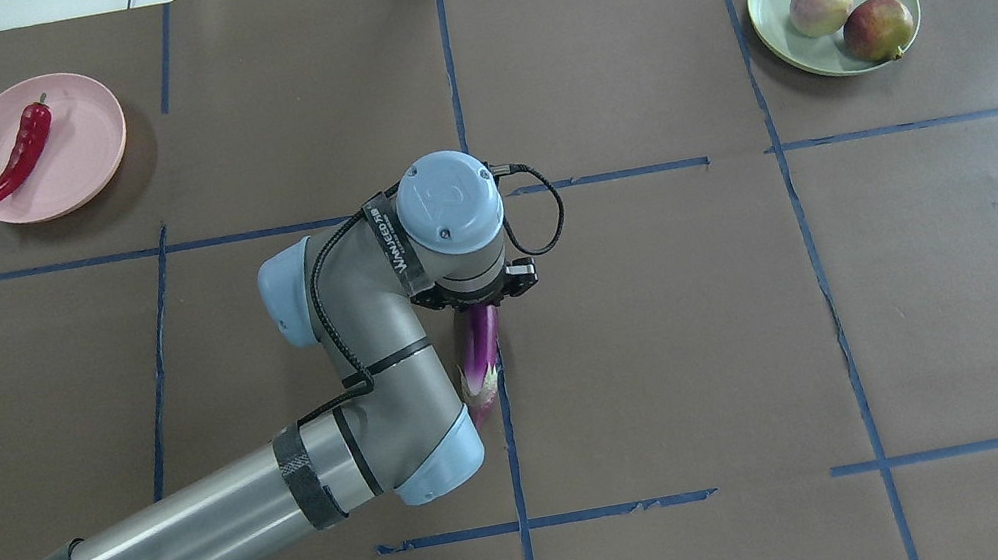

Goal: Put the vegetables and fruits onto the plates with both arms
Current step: 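Grasp the eggplant with the left gripper and lift it toward the pink plate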

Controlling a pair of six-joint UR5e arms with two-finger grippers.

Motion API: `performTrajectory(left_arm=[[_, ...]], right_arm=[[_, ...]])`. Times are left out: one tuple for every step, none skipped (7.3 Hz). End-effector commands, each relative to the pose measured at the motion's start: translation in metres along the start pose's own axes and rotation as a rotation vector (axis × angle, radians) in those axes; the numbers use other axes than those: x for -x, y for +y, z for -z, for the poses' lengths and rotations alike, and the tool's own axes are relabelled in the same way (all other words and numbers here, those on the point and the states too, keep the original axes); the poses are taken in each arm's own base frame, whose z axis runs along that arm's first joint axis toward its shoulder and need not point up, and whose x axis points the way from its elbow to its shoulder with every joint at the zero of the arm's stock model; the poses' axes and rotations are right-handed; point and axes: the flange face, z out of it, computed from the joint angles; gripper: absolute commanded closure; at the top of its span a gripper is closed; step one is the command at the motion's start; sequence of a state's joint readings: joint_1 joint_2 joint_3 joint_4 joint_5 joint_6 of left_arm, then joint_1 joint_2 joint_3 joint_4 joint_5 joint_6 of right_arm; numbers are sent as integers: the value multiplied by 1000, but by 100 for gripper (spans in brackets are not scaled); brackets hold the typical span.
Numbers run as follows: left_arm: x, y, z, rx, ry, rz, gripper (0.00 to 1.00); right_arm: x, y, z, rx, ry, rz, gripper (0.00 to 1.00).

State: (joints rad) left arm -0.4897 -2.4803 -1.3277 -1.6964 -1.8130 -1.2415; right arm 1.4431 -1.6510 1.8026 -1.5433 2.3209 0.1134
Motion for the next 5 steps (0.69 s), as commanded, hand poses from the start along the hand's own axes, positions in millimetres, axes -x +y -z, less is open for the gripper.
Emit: performTrajectory(left_arm=[[36,-56,47,-80,25,96,100],[99,-95,63,-135,13,259,100],[168,-152,86,-208,-14,347,100],[221,-201,113,-251,-51,338,100],[283,-241,113,-191,-101,259,100]], right_arm=[[0,0,0,1,0,2,0],[0,0,0,1,0,2,0],[0,0,0,1,0,2,0],[0,0,0,1,0,4,0],[-2,0,-2,5,0,1,0]])
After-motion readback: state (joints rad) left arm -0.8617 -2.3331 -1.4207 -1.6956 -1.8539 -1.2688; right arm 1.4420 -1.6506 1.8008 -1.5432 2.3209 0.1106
